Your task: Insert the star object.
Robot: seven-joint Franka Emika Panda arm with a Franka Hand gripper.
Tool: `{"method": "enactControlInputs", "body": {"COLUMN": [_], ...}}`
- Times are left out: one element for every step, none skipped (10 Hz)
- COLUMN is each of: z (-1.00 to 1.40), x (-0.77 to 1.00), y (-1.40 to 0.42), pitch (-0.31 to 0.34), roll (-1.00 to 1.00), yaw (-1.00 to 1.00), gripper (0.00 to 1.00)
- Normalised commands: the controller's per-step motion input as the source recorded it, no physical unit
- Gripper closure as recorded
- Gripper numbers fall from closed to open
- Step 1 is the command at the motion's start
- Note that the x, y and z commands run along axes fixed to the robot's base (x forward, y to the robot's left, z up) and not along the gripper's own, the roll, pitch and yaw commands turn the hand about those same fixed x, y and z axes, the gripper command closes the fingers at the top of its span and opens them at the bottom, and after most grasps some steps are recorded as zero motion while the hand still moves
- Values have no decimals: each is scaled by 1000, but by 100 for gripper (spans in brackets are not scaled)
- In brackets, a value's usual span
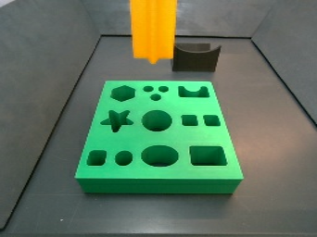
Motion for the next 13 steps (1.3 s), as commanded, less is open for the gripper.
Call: {"method": "enactControlInputs", "body": {"z": [-586,-837,-831,-754,-686,-437,-246,-317,-400,-426,-380,-314,-283], "x": [-597,-997,-954,-557,-294,-251,-180,-54,0,0,80,114,120], "y": [0,-80,-134,-226,-134,-131,-114,-151,-217,-174,-71,0,0], "pitch": [-129,-114,-61,-14,0,0,0,0,43,79,106,129,134], "roll": [0,0,-30,-29,0,57,84,121,181,190,177,184,177], "yaw": [0,0,0,0,0,0,40,57,0,0,-43,-77,-77], "gripper": [100,100,100,100,100,100,100,100,100,100,100,100,100]}}
